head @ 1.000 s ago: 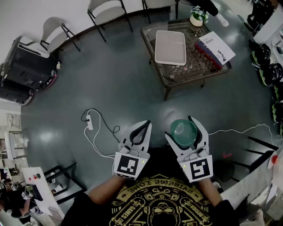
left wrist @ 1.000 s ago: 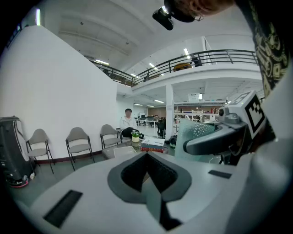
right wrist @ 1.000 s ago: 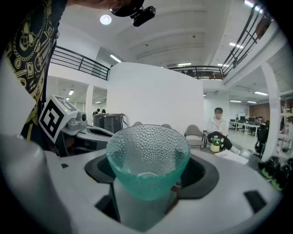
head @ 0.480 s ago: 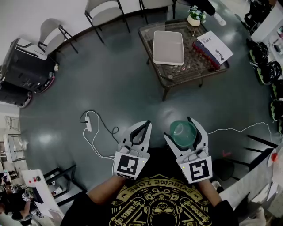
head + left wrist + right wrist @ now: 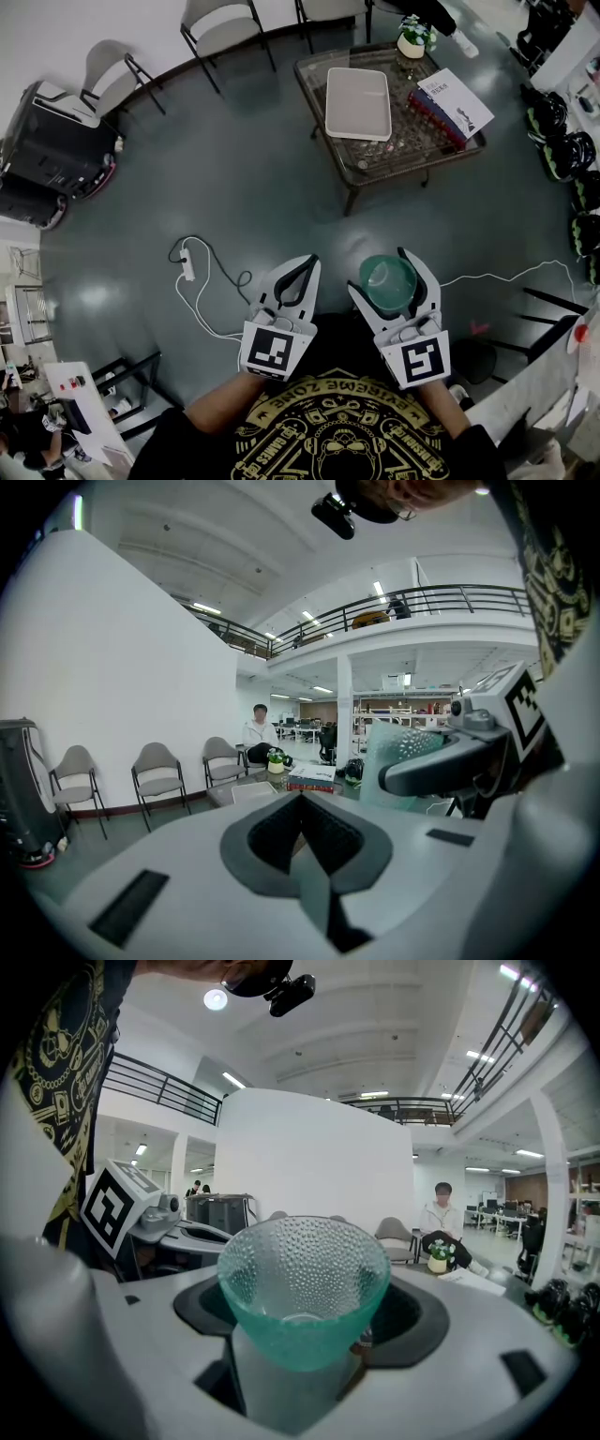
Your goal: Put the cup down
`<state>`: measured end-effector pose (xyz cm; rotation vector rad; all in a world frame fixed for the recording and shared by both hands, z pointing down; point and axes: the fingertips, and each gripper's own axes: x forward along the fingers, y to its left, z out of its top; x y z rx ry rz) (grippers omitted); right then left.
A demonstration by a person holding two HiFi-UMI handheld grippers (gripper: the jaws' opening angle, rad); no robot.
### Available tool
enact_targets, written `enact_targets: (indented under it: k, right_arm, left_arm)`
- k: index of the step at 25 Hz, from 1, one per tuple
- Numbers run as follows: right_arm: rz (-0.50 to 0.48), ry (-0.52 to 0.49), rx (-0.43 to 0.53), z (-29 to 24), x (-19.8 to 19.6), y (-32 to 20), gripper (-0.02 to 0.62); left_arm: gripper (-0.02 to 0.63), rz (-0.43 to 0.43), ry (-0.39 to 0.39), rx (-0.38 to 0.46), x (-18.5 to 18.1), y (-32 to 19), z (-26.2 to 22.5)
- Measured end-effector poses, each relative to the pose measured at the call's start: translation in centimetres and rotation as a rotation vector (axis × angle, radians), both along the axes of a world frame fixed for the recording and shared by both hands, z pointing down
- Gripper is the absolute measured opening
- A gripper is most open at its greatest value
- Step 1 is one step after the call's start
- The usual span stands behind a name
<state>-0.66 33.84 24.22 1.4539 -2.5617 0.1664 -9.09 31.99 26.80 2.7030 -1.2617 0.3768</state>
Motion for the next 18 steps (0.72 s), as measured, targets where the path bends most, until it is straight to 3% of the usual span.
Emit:
enact_targets:
  k: [18]
  right_arm:
    - [0.114,0.055,0.006,-1.0,-3.4,-0.7,0.385]
  left_arm:
    - [-0.012,0.037,0.031,0.025,-4.8,-0.6,-0.8]
